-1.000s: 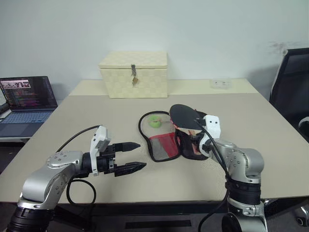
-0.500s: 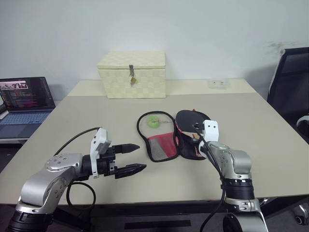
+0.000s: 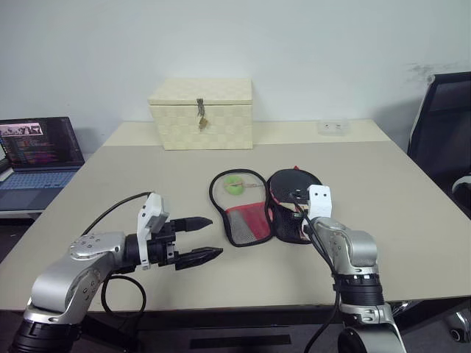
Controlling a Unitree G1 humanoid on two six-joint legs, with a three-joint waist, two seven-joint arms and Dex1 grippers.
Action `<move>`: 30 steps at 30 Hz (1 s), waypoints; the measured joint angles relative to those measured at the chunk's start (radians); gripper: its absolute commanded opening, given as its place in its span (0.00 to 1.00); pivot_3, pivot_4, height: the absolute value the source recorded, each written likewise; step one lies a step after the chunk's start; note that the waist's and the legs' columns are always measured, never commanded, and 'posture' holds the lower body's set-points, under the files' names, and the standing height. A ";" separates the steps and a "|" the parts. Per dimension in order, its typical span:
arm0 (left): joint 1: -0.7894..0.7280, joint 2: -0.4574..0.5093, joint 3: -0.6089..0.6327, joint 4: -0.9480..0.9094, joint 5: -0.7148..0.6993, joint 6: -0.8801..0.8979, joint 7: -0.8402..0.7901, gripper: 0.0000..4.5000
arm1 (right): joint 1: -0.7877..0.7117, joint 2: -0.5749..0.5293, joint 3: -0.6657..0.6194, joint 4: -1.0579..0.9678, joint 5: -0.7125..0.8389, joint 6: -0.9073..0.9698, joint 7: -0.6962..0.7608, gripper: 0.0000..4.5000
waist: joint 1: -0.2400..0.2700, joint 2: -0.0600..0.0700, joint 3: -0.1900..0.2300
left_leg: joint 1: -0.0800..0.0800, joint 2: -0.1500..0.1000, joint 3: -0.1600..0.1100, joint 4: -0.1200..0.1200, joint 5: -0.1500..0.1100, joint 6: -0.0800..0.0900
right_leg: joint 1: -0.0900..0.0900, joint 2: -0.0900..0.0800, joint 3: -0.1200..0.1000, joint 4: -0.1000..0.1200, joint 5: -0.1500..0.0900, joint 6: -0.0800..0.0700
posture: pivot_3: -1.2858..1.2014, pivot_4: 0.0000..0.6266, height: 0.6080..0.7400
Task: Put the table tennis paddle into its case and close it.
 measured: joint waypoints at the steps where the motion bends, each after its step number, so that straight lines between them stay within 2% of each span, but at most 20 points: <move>1: 0.000 0.000 0.000 0.000 0.001 0.000 0.001 1.00 | 0.001 0.000 0.006 -0.009 0.000 0.002 0.008 0.67 | 0.000 0.000 0.000 | 0.000 0.000 0.000 0.000 0.000 0.000 | 0.000 0.000 0.000 0.000 0.000 0.000 | 0.52 0.24 1.00; 5: -0.001 -0.003 0.000 0.006 0.015 -0.003 0.026 1.00 | 0.011 -0.037 0.070 -0.100 0.009 0.036 0.069 0.97 | 0.000 0.000 0.000 | 0.000 0.000 0.000 0.000 0.000 0.000 | 0.000 0.000 0.000 0.000 0.000 0.000 | 0.52 0.24 1.00; 8: -0.010 -0.019 0.000 0.024 0.045 -0.006 0.072 1.00 | 0.039 -0.175 0.193 -0.225 0.043 0.064 0.205 0.99 | 0.003 0.000 0.000 | 0.000 0.000 0.000 0.000 0.000 0.000 | 0.000 0.000 0.000 0.000 0.000 0.000 | 0.52 0.24 1.00; 12: -0.042 -0.033 -0.010 0.096 0.117 -0.045 0.139 1.00 | 0.081 -0.366 0.254 -0.382 0.138 0.069 0.422 0.99 | 0.005 0.000 0.000 | 0.000 -0.001 -0.001 0.001 0.000 0.000 | 0.001 0.000 -0.001 0.000 -0.001 0.002 | 0.52 0.24 1.00; 15: -0.084 -0.033 -0.026 0.216 0.216 -0.110 0.181 0.87 | 0.083 -0.501 0.218 -0.442 0.210 0.030 0.578 1.00 | 0.006 -0.001 0.000 | 0.001 -0.001 -0.001 0.001 0.000 0.000 | 0.001 0.001 -0.001 0.000 -0.001 0.002 | 0.52 0.24 1.00; 18: -0.142 -0.038 -0.068 0.326 0.291 -0.158 0.199 0.66 | 0.096 -0.585 0.179 -0.449 0.257 -0.019 0.684 1.00 | 0.008 -0.001 0.000 | 0.001 -0.001 -0.001 0.001 0.000 0.000 | 0.001 0.002 -0.002 0.000 -0.001 0.002 | 0.52 0.24 1.00; 26: -0.323 -0.135 -0.159 0.660 0.468 -0.279 0.275 0.05 | 0.118 -0.622 0.152 -0.456 0.315 -0.100 0.777 1.00 | 0.009 -0.002 -0.001 | 0.000 -0.001 -0.001 0.002 0.000 0.000 | 0.001 0.002 -0.002 0.000 0.000 0.000 | 0.52 0.24 1.00; 27: -0.349 -0.152 -0.170 0.709 0.487 -0.300 0.287 0.01 | 0.121 -0.624 0.152 -0.456 0.314 -0.108 0.776 1.00 | 0.010 -0.002 -0.001 | 0.000 -0.001 -0.001 0.002 0.000 0.000 | 0.001 0.002 -0.002 0.000 0.000 0.000 | 0.52 0.24 1.00; 30: -0.458 -0.235 -0.199 0.895 0.551 -0.378 0.328 0.01 | 0.134 -0.630 0.165 -0.457 0.312 -0.138 0.777 1.00 | 0.023 -0.002 -0.001 | -0.001 -0.003 -0.002 0.004 0.000 0.000 | 0.001 0.002 -0.003 0.000 0.000 0.001 | 0.52 0.24 1.00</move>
